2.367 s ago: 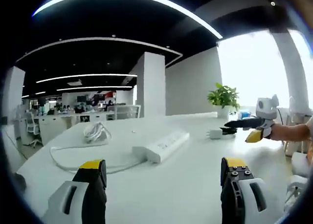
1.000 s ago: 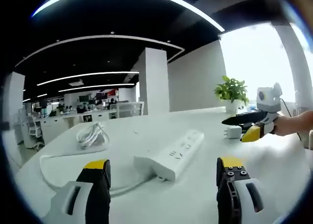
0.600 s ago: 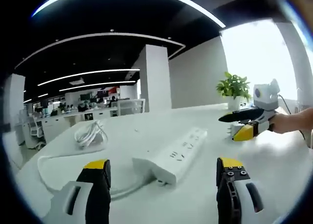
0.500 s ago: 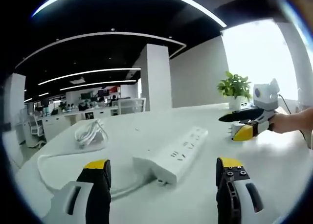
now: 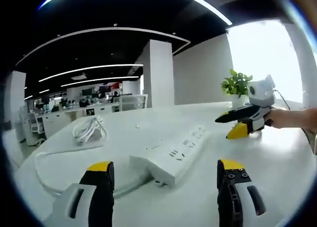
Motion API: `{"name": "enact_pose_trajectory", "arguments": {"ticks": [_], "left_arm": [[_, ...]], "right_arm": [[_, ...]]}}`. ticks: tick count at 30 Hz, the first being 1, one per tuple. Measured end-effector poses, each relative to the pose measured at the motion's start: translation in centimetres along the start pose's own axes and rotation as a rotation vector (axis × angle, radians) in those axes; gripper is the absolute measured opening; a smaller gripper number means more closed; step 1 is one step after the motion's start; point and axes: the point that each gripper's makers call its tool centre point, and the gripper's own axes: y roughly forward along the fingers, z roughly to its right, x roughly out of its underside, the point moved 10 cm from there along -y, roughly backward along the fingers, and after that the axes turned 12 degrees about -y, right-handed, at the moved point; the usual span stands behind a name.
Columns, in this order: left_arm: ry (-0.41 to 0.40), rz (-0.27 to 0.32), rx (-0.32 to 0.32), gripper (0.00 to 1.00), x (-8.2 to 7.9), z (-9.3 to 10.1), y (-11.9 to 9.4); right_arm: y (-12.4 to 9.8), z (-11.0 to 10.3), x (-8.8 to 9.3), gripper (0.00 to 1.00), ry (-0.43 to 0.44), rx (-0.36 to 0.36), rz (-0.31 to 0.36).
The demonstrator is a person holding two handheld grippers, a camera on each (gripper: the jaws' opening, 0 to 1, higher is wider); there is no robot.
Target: Straighten the power strip on the desk, plug the charger into it
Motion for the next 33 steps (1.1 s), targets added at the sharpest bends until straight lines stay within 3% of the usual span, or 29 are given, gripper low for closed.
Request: {"name": "enact_pose_trajectory", "arguments": {"ticks": [5,11,15,26,33], "left_arm": [[0.021,-0.039,-0.014,0.86,-0.1,0.1,0.3],[0.014,-0.044,-0.012,0.86,-0.5,0.1,0.6],[0.009,-0.058,-0.021,0.84,-0.6,-0.2,0.9],[0.011,-0.114,-0.024,0.81,-0.4,-0.2,1.3],[0.026,-0.142,-0.021,0.75,-0.5,-0.3,1.8]], "right_arm": [[0.5,0.2,-0.1,0.62,0.002,-0.023,-0.015],[0.8,1.0,-0.3,0.58,-0.005,-0.024,-0.021],[1.2,1.7,-0.4,0.52,-0.010,-0.052,-0.067],[2.5,1.9,-0.6,0.53,-0.019,-0.155,-0.121],[3.1,2.2,-0.3,0.52,-0.002,-0.174,-0.124]]}}
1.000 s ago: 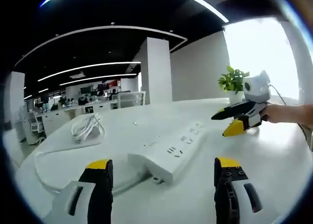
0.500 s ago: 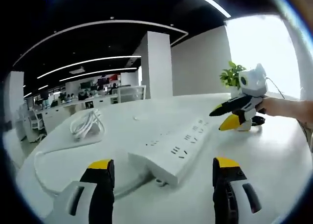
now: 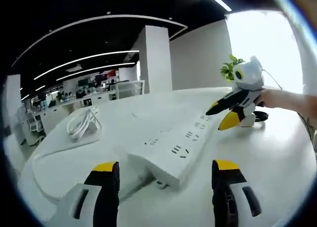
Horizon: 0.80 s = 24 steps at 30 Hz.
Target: Straighten the power strip on the desk, plug the charger into it
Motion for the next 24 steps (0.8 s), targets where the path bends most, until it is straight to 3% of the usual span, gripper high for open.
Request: {"name": "enact_pose_trajectory", "arguments": {"ticks": [7,12,18,24], "left_arm": [[-0.007,-0.020,0.006,0.72,0.3,-0.1,0.5],[-0.001,-0.031,0.015,0.63,0.3,-0.1,0.8],[-0.009,-0.027,0.021,0.61,0.3,0.0,0.8],[-0.005,-0.030,0.031,0.58,0.3,0.0,1.1]], "right_arm": [[0.3,0.1,0.0,0.48,-0.002,-0.020,0.001],[0.4,0.0,0.2,0.44,0.006,-0.030,0.005],[0.4,0.1,0.1,0.40,0.020,-0.032,0.030],[0.8,0.2,0.2,0.39,0.004,-0.033,0.012]]}}
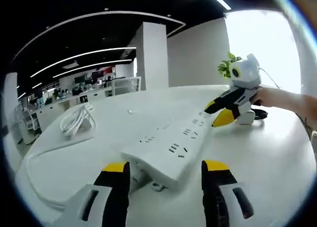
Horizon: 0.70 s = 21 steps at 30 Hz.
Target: Straighten the power strip on the desk, plug the charger into it
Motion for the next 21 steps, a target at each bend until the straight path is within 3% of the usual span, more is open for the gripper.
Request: {"name": "enact_pose_trajectory", "arguments": {"ticks": [9,21], "left_arm": [[-0.005,-0.001,-0.007,0.54,-0.01,-0.19,0.18],[-0.006,-0.001,-0.013,0.51,-0.24,-0.51,0.50]], "right_arm": [[0.56,-0.25,-0.10,0.34,-0.064,0.020,-0.046],[0.25,-0.17,-0.04,0.30,-0.004,0.023,-0.041]]}}
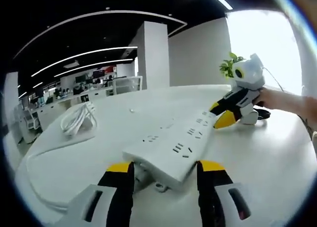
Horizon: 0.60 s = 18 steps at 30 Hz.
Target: Straighten the power strip on the desk, plug the charger into it
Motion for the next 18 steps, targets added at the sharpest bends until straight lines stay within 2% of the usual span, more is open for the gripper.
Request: {"name": "enact_pose_trajectory", "arguments": {"ticks": [18], "left_arm": [[0.011,-0.032,0.052,0.50,-0.3,-0.9,0.0]], "right_arm": [[-0.6,-1.1,0.3,0.29,0.048,0.020,0.010]]}}
